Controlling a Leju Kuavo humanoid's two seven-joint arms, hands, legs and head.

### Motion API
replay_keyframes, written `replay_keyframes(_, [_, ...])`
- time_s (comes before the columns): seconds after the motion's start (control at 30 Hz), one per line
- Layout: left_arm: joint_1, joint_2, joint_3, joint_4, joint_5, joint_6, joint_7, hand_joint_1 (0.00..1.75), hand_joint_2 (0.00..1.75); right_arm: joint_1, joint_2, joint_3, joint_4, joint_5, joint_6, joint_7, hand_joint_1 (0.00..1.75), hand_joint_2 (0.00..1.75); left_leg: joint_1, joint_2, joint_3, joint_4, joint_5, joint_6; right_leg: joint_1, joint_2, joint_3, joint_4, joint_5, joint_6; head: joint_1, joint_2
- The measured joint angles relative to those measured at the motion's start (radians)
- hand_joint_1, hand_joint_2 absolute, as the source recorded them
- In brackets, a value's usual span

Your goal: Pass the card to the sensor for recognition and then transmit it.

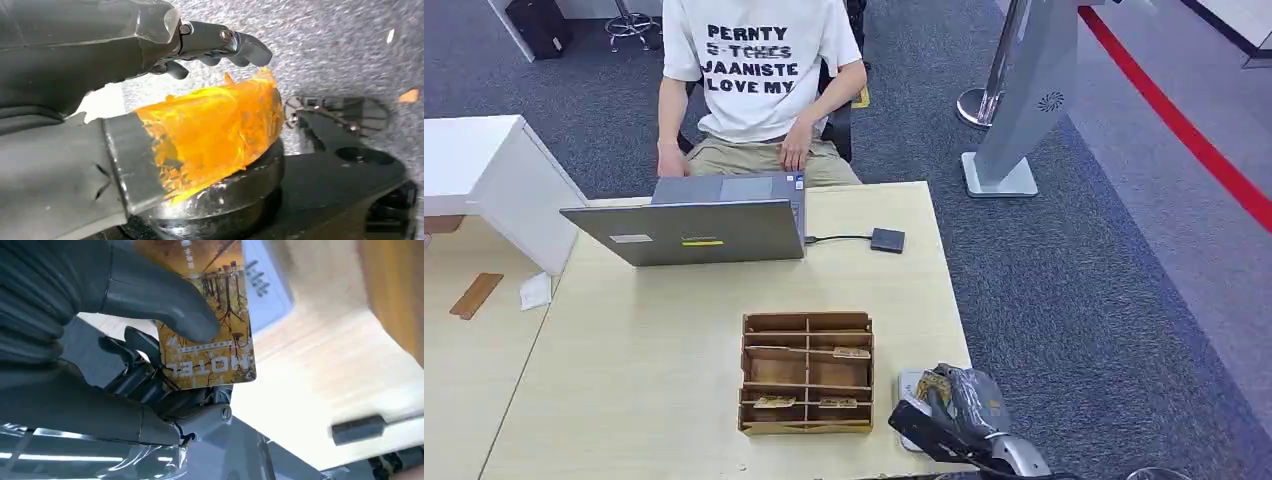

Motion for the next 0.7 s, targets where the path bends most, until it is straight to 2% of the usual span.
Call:
replay_keyframes(0.03, [0.000, -0.003, 0.001, 0.000, 0.000, 0.009, -0.011, 0.00, 0.00, 0.029, 0.020, -0.030, -0.059, -0.096, -0.110, -0.126, 1.75, 1.75, 0.000, -0.001, -0.002, 0.000, 0.000, 0.000, 0.000, -0.001, -0.001, 0.000, 0.000, 0.000, 0.000, 0.000])
replay_keyframes(0.1, [0.002, -0.005, 0.001, 0.000, -0.001, 0.021, -0.016, 0.00, 0.00, 0.053, 0.065, -0.064, -0.179, -0.118, -0.237, -0.255, 1.75, 1.75, 0.000, 0.002, -0.002, 0.000, 0.000, 0.000, 0.000, 0.002, -0.003, 0.000, 0.000, -0.001, -0.002, 0.000])
replay_keyframes(0.13, [0.001, -0.007, 0.001, 0.000, -0.002, 0.022, -0.018, 0.00, 0.00, 0.055, 0.083, -0.069, -0.237, -0.099, -0.260, -0.265, 1.75, 1.75, 0.000, 0.004, -0.001, 0.000, -0.001, -0.001, 0.000, 0.004, -0.003, 0.000, 0.000, -0.001, -0.002, 0.000])
replay_keyframes(0.2, [-0.002, -0.013, 0.001, 0.000, -0.002, 0.023, -0.022, 0.00, 0.00, 0.072, 0.106, -0.082, -0.320, -0.092, -0.230, -0.249, 1.75, 1.75, 0.000, 0.003, -0.001, 0.000, -0.001, -0.001, 0.002, 0.003, -0.002, 0.000, 0.000, 0.000, 0.000, 0.000])
replay_keyframes(0.37, [-0.002, -0.016, 0.001, 0.000, -0.003, 0.023, -0.024, 0.00, 0.00, 0.112, 0.141, -0.115, -0.424, -0.114, -0.236, -0.285, 1.75, 1.75, 0.001, 0.002, -0.002, 0.000, -0.001, -0.001, 0.001, 0.002, -0.002, 0.000, -0.001, -0.001, -0.001, 0.000])
replay_keyframes(0.7, [-0.002, -0.019, 0.001, 0.000, -0.005, 0.023, -0.024, 0.00, 0.00, 0.138, 0.165, -0.139, -0.480, -0.122, -0.250, -0.304, 1.75, 1.75, 0.001, 0.002, -0.002, 0.000, -0.001, -0.001, 0.001, 0.002, -0.002, 0.000, -0.001, -0.001, 0.000, 0.000])
